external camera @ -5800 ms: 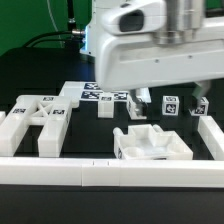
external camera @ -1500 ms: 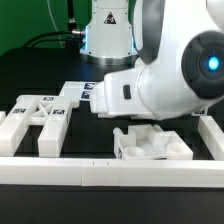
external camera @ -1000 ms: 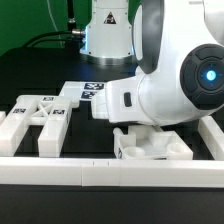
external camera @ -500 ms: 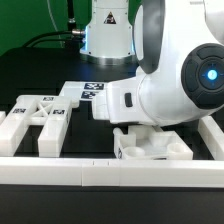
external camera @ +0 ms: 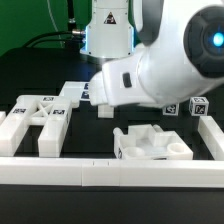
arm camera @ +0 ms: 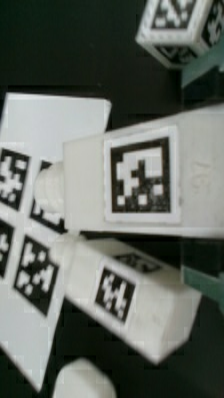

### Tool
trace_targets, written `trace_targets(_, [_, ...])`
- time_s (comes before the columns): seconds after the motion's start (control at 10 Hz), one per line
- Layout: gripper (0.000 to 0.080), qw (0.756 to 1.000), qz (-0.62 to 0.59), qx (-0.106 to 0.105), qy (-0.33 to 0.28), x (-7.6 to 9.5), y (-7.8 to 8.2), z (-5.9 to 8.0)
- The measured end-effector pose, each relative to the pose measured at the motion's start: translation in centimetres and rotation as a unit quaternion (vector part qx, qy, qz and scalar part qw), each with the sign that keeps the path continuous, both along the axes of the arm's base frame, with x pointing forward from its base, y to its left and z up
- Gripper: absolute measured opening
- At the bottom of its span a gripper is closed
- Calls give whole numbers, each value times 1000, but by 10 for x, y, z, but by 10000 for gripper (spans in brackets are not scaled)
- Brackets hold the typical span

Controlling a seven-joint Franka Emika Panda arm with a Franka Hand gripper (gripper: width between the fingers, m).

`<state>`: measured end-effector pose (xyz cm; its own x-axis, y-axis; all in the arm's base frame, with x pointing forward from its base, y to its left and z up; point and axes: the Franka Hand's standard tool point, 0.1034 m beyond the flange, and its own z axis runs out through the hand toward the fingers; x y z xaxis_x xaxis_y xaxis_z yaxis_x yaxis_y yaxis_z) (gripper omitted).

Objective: Assemble chair

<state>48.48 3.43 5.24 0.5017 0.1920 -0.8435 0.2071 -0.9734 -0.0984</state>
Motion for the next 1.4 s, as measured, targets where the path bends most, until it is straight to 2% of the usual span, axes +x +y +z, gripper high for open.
trace_targets(0.1, [287,1000,6,13,-1,11,-4,17])
trace_targets(0.2, [287,999,16,34,-2,20,-9,28])
trace_targets(0.3, [287,999,20,44,-5,27,-12,36])
trace_targets(0.4, [287,999,21,44,-23,31,-12,31])
trace_targets(0.6, [287,999,21,45,-23,31,-11,30])
trace_targets(0.7, [287,994,19,54,-89,49,-10,25])
trace_targets(0.8, [287,991,19,58,-119,49,-12,29])
trace_targets(0.9, [287,983,16,67,-168,59,-13,34])
trace_targets(1.0, [287,978,17,69,-197,67,-13,44])
trace_targets(1.1, [287,958,48,93,-269,86,-12,50])
trace_targets(1.3, [287,937,39,101,-332,87,-13,48])
trace_targets(1.4, [287,915,34,109,-386,95,-15,49])
